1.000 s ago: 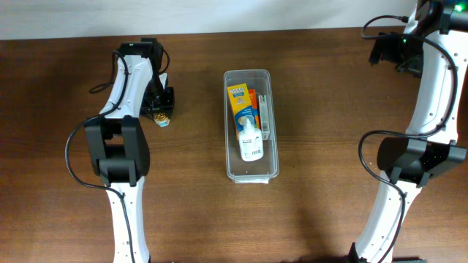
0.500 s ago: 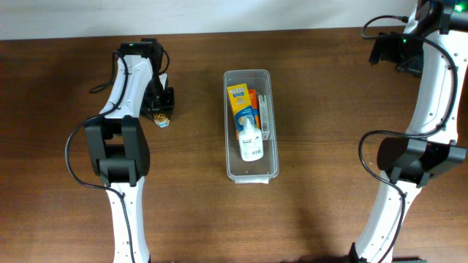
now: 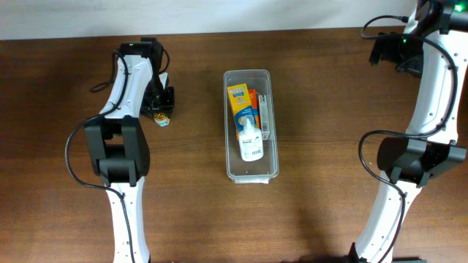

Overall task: Pack container
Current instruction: 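Close the left gripper on the gold-lidded jar, then lift the jar and carry it over the container, then lower the jar into the container's near end beside the pump bottle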

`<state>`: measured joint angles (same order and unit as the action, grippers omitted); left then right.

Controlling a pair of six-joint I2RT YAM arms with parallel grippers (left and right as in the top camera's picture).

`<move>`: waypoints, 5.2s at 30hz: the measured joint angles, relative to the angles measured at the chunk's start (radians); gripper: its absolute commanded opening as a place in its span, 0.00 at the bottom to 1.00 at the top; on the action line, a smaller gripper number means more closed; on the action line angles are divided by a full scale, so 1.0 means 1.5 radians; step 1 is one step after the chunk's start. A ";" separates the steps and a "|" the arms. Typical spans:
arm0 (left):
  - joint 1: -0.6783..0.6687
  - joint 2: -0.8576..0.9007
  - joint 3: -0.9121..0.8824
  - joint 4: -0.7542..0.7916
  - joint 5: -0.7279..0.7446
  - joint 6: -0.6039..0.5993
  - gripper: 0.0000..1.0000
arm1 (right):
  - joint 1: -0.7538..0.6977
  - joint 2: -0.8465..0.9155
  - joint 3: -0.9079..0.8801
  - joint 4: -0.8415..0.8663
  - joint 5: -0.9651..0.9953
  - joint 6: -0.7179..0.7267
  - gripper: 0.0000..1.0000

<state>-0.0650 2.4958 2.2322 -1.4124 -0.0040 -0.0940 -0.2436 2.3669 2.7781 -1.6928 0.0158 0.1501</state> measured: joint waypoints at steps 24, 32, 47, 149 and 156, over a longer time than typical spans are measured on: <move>0.000 0.000 0.001 -0.041 0.001 0.005 0.28 | 0.000 0.000 0.000 0.000 0.000 0.000 0.98; -0.013 0.003 0.112 -0.131 0.003 0.005 0.28 | 0.000 0.000 0.000 0.000 0.000 0.000 0.98; -0.110 -0.020 0.255 -0.181 0.084 0.005 0.29 | 0.000 0.000 0.000 0.000 0.000 0.000 0.98; -0.451 -0.277 -0.331 0.120 0.060 0.008 0.43 | 0.000 0.000 0.000 0.000 0.000 0.000 0.98; -0.451 -0.277 -0.331 0.125 0.060 0.008 0.43 | 0.000 0.000 0.000 0.000 0.000 0.000 0.99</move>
<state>-0.7418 2.0796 1.7351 -1.2251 0.0860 -0.0818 -0.2436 2.3669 2.7785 -1.6928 0.0158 0.1501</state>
